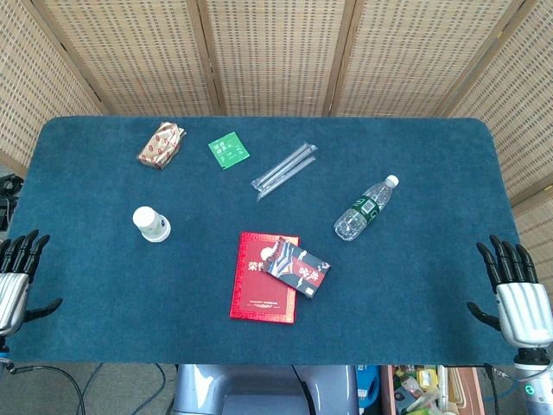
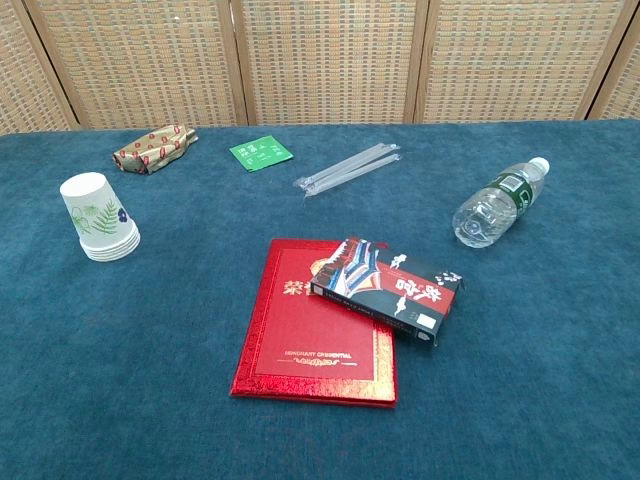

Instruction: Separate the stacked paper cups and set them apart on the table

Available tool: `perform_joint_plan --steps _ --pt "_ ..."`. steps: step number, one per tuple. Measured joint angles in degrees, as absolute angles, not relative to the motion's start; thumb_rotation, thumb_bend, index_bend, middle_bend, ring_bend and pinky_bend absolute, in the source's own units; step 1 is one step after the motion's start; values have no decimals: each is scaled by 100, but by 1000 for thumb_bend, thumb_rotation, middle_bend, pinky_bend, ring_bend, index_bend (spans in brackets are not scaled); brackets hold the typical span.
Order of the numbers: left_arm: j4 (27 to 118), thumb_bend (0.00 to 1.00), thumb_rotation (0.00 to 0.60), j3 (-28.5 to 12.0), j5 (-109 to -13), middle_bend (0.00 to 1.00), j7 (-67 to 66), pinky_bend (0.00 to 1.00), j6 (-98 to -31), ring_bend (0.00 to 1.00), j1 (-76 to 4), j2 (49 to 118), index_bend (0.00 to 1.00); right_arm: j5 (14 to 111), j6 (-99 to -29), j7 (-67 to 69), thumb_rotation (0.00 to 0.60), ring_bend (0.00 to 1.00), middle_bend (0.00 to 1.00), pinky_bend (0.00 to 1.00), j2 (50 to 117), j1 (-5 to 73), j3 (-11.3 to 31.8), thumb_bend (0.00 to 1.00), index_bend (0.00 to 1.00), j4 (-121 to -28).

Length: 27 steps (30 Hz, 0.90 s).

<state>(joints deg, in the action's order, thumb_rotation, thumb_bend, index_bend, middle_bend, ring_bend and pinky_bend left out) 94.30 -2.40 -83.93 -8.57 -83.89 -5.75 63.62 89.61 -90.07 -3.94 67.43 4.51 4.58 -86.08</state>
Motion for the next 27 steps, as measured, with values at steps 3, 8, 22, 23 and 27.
perform_joint_plan --steps 3,8,22,23,27 --pt "9437 144 600 -234 -8406 0 -858 0 -8404 0 -566 6359 0 8968 -9017 -392 600 0 0 0 6741 448 458 0 0 -8610" --pt "9403 143 600 -241 -8411 0 -861 0 -8327 0 -619 6383 0 8979 -9017 -354 600 0 0 0 6733 449 457 0 0 -8625" --pt "8382 146 600 -749 -8414 110 -736 220 -6367 166 -2284 6788 0 8649 -8696 -216 600 0 0 0 6725 570 584 0 0 -8541" --pt "8232 146 600 -785 -8398 132 -691 233 -6168 183 -2444 6852 0 8624 -8674 -219 600 0 0 0 6732 579 594 0 0 -8528" --pt "7472 147 600 -893 -8290 153 -529 244 -5466 200 -3037 7237 23 8499 -8573 -231 600 0 0 0 6764 599 615 0 0 -8457"
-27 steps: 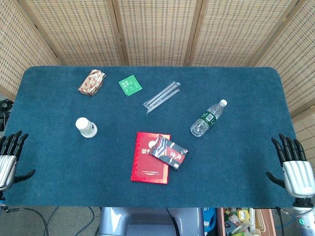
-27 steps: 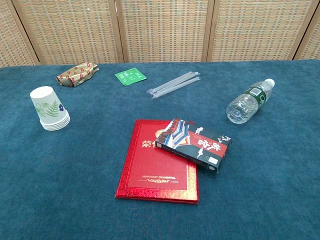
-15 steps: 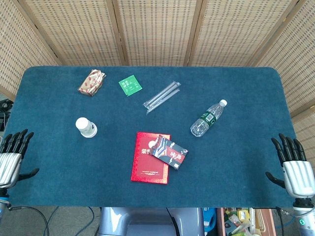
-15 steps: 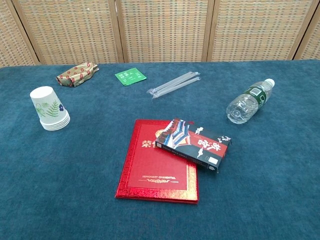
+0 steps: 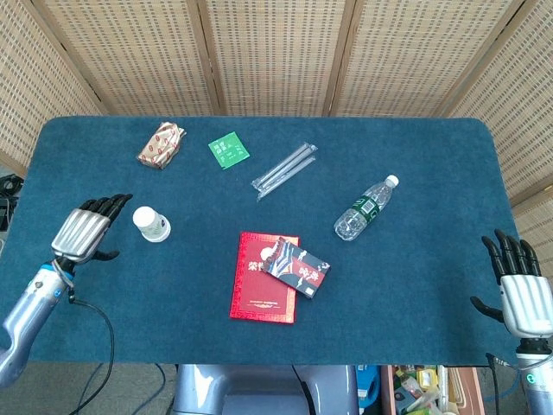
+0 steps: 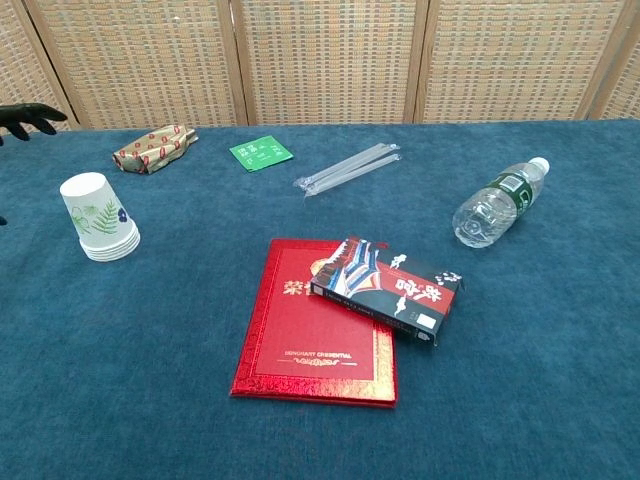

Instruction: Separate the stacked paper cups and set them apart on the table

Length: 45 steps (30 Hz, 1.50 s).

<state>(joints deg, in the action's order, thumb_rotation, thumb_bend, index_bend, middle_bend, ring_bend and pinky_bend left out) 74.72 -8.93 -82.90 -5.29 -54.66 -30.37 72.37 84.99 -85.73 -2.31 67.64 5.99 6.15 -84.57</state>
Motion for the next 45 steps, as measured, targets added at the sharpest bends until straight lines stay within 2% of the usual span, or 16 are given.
perform_joint_plan --steps 7,20,31,39,45 --pt "6763 146 600 -953 -8185 201 -295 268 -4995 243 -3570 7753 168 8331 -8469 -208 600 0 0 0 6796 617 662 0 0 -8365" --pt "6233 146 600 -867 -7983 323 -479 335 -4724 345 -3908 8113 319 8187 -8322 -216 600 0 0 0 6829 660 687 0 0 -8292" --pt "5963 167 600 -774 -7990 449 -329 495 -4862 471 -4018 8244 457 8151 -8229 -150 600 0 0 0 6802 679 668 0 0 -8293" --pt "6020 184 600 -776 -7960 460 -17 502 -5015 479 -3964 8173 471 8167 -8209 -171 600 0 0 0 6819 693 649 0 0 -8277" --pt "6293 190 600 -918 -7955 465 1138 504 -5275 482 -3863 8045 476 8321 -8240 -113 600 0 0 0 6901 727 612 0 0 -8137"
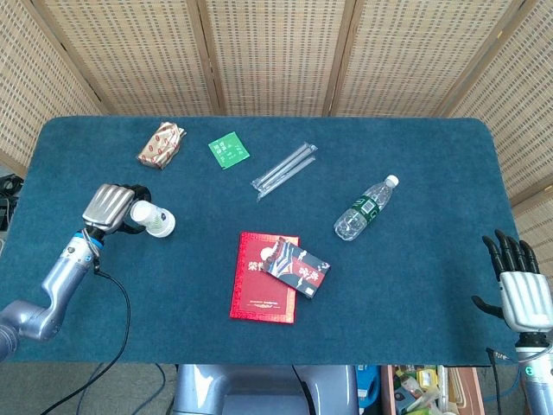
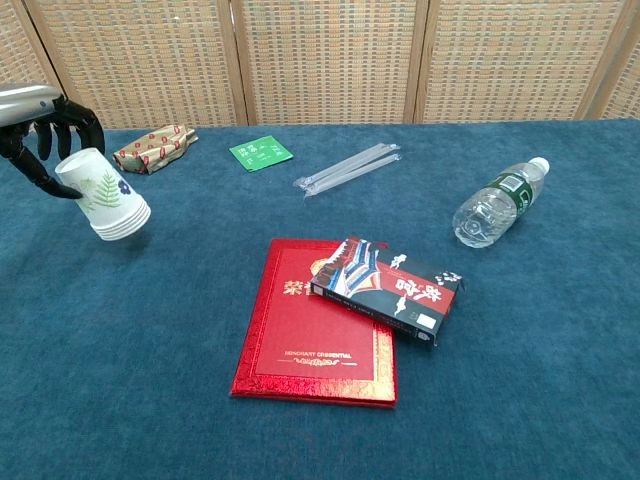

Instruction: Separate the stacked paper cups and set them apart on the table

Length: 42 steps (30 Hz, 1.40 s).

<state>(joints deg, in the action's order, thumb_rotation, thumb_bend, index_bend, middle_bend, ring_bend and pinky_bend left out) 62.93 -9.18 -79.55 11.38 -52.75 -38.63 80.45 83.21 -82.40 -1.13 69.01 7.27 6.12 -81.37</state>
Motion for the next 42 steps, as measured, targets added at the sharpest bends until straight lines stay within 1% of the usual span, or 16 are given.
perform_joint_plan --steps 4,7,11,14,16,18,22,29,35,42 --pt "6512 199 600 -1026 -7961 466 2385 506 -5387 483 -3800 7964 479 8538 -8361 122 600 0 0 0 7002 769 598 0 5 -7939" --pt "6670 223 600 -1101 -7969 467 3479 507 -5398 483 -3780 7928 480 8799 -8532 374 600 0 0 0 7096 837 604 0 46 -7609" --pt "6816 256 600 -1205 -7961 467 4861 507 -5258 483 -3842 7966 481 9261 -8790 791 600 0 1 0 7195 1034 628 0 140 -7053" --pt "6860 269 600 -1310 -7941 467 5734 507 -5008 483 -4001 8103 481 9586 -8950 1157 600 0 35 0 7245 1278 655 0 216 -6676" --pt "6864 269 600 -1397 -7939 467 6182 506 -4779 483 -4207 8283 481 9786 -9039 1383 600 0 64 0 7272 1488 679 0 246 -6452" --pt "6855 269 600 -1471 -7942 467 6404 507 -4611 483 -4407 8447 481 9922 -9099 1509 600 0 88 0 7289 1645 698 0 273 -6312" --pt "6831 269 600 -1643 -7943 467 6666 507 -4298 483 -4822 8738 481 10148 -9127 1586 600 0 103 0 7279 1977 736 4 293 -6195" --pt "6765 269 600 -1872 -7837 467 6771 507 -3959 483 -5336 9126 481 10463 -8918 1586 600 0 104 0 7164 2569 756 78 328 -6363" --pt "6832 269 600 -1961 -7710 467 6814 507 -3851 483 -5508 9319 481 10726 -8709 1550 600 0 100 0 7155 3137 805 146 379 -6633" --pt "6896 269 600 -1985 -7608 468 6835 507 -3838 483 -5531 9394 481 10924 -8428 1457 600 0 68 0 7267 3663 850 237 411 -6906"
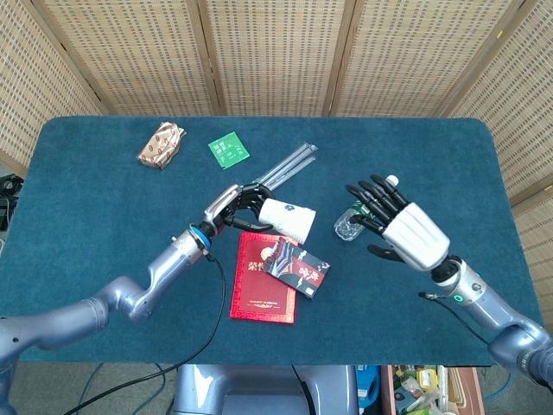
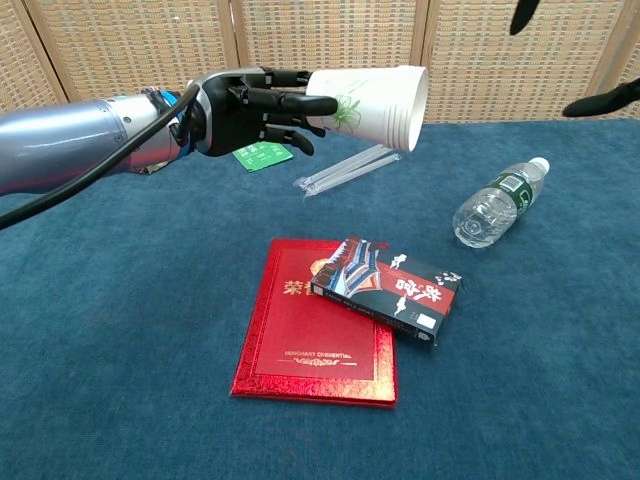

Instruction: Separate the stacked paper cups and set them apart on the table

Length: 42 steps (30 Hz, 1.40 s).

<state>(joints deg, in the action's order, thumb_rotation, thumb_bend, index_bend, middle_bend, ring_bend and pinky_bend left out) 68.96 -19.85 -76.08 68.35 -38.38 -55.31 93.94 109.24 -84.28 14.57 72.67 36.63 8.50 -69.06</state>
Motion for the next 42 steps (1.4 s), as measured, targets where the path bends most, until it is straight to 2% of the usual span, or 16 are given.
perform_joint_plan --steps 11,19,22,37,42 --pt "6954 269 600 -2013 -7466 467 6911 507 -3663 483 -5559 9431 481 10984 -8086 1150 600 0 65 0 7718 4292 940 290 440 -7085" --pt "6991 300 600 -2052 -7336 467 7029 507 -3486 483 -5591 9556 481 10880 -7955 996 600 0 35 0 8000 4576 976 315 457 -6857" --pt "6990 304 600 -2079 -7297 468 7080 507 -3438 483 -5584 9578 481 10873 -7979 981 600 0 1 0 8072 4633 959 320 460 -6724" --pt "7006 310 600 -2158 -7246 467 7195 507 -3197 483 -5566 9613 481 10753 -8314 1147 600 0 0 0 8522 4739 833 402 526 -6165" --pt "7004 310 600 -2178 -7227 468 7176 506 -3143 483 -5564 9621 481 10708 -8419 1215 600 0 0 0 8617 4743 815 485 550 -6048"
